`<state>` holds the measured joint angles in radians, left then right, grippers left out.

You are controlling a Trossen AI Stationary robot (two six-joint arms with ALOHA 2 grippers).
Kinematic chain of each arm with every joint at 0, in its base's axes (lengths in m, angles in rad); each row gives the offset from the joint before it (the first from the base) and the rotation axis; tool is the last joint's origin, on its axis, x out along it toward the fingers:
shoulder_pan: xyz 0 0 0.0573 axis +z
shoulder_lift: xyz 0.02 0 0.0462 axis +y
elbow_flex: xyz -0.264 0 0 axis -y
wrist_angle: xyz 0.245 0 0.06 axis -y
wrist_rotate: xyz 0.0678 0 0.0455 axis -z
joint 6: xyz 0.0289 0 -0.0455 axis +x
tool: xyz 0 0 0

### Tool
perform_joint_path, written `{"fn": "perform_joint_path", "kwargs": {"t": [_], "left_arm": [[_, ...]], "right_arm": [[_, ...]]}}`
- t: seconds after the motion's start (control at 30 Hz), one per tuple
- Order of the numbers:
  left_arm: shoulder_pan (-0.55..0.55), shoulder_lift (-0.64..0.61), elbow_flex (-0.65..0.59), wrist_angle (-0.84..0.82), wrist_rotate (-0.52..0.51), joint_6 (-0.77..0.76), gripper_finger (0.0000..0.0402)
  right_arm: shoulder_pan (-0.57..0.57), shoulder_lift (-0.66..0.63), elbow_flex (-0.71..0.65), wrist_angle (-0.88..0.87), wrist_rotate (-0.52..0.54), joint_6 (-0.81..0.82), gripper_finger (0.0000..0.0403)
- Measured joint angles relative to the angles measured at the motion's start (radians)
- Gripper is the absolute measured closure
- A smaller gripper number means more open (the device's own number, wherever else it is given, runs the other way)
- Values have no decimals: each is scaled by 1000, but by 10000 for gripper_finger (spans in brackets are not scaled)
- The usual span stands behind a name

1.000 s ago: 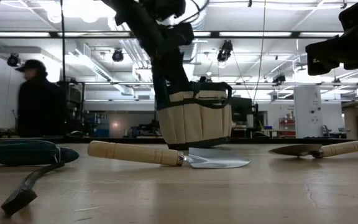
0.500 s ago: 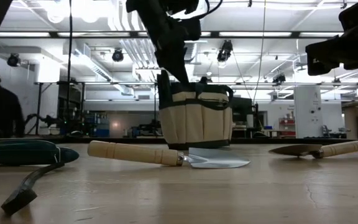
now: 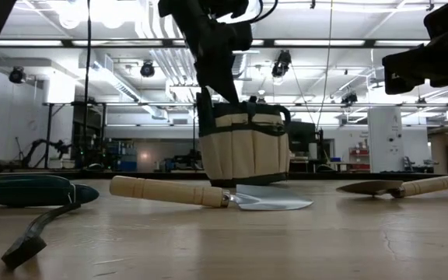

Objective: Pick & Place Garden tools in Gardening bag
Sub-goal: Adjust the gardening bag

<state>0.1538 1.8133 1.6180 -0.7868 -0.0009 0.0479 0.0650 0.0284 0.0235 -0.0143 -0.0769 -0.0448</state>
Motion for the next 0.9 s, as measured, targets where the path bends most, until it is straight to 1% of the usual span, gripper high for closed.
{"fn": "perform_joint_path", "kwargs": {"t": [0.37, 0.47, 0.57, 0.67, 0.73, 0.8, 0.9], "left_arm": [[6, 0, -1, 0, 15, -25, 290], [6, 0, -1, 0, 29, -16, 274], [6, 19, -1, -2, 25, 22, 267], [6, 45, -3, -9, -8, 30, 269], [6, 53, -3, -10, -29, 45, 279], [6, 53, -3, -13, -34, 66, 300], [6, 52, -2, -23, -34, 91, 349]], "right_arm": [[0, 0, 0, 0, 0, 0, 394], [0, 0, 0, 0, 0, 0, 394], [0, 0, 0, 0, 0, 0, 394], [0, 0, 0, 0, 0, 0, 394], [0, 0, 0, 0, 0, 0, 394], [0, 0, 0, 0, 0, 0, 394], [0, 0, 0, 0, 0, 0, 394]]}}
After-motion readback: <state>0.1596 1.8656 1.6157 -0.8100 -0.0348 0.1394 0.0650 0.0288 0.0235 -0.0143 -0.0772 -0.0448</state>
